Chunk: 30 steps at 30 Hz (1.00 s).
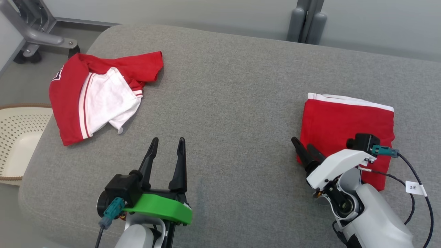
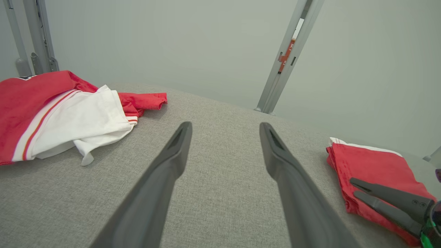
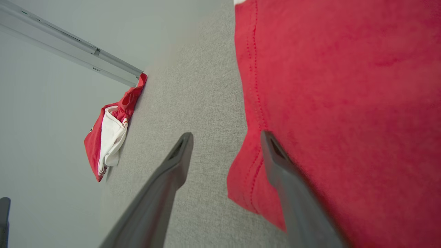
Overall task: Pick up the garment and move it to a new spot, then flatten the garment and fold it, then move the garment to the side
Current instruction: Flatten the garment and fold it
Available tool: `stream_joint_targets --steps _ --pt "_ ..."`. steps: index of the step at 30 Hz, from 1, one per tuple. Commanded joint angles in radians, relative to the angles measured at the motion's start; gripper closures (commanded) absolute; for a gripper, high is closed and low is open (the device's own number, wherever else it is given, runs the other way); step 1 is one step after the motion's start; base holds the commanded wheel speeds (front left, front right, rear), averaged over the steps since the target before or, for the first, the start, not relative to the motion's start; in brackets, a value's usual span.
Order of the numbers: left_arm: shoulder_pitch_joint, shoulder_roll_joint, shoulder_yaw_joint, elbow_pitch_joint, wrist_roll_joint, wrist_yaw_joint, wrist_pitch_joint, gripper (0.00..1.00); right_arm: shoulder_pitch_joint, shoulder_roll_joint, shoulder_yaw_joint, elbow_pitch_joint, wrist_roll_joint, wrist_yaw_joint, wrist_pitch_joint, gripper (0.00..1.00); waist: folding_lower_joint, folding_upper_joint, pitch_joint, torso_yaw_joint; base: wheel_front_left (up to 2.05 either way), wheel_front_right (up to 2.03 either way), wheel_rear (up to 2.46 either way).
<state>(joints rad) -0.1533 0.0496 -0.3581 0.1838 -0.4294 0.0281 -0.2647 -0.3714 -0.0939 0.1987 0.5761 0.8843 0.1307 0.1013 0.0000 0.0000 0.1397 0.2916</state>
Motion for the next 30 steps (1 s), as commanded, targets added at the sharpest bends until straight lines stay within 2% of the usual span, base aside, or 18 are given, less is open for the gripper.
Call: stream_joint_targets --steps 1,7,11,16,20,24,30 --pt "-0.005 0.002 0.002 -0.001 -0.002 0.004 0.001 0.00 -0.015 -0.006 0.006 -0.006 0.010 0.000 -0.007 0.00 0.0000 0.0000 0.001 -0.009 0.00 0.00 0.00" --pt "-0.009 0.002 0.012 -0.008 0.006 0.000 0.001 0.00 -0.020 -0.062 0.025 -0.086 -0.023 0.000 -0.100 0.00 0.0000 0.0000 -0.011 -0.047 0.00 0.00 0.00" --pt "-0.009 0.002 0.018 -0.038 -0.005 -0.018 0.001 0.00 0.014 -0.166 0.069 -0.162 -0.181 0.000 -0.216 0.00 0.0000 0.0000 -0.025 -0.086 0.00 0.00 0.00" --pt "0.007 0.002 0.037 -0.074 0.005 -0.015 0.001 0.00 0.072 -0.216 0.023 -0.246 -0.337 0.000 -0.325 0.00 0.0000 0.0000 -0.042 -0.144 0.00 0.00 0.00" --pt "0.018 0.002 0.049 -0.094 0.052 -0.012 0.001 0.00 0.133 -0.188 -0.049 -0.315 -0.449 0.000 -0.350 0.00 0.0000 0.0000 -0.050 -0.191 0.00 0.00 0.00" --pt "0.038 0.002 0.055 -0.100 0.079 -0.016 0.001 0.00 0.200 -0.131 -0.118 -0.400 -0.513 0.000 -0.360 0.00 0.0000 0.0000 -0.056 -0.226 0.00 0.00 0.00" --pt "0.070 0.002 0.056 -0.091 0.143 -0.018 0.001 0.00 0.271 -0.066 -0.160 -0.470 -0.575 0.000 -0.367 0.00 0.0000 0.0000 -0.065 -0.259 0.00 0.00 0.00"
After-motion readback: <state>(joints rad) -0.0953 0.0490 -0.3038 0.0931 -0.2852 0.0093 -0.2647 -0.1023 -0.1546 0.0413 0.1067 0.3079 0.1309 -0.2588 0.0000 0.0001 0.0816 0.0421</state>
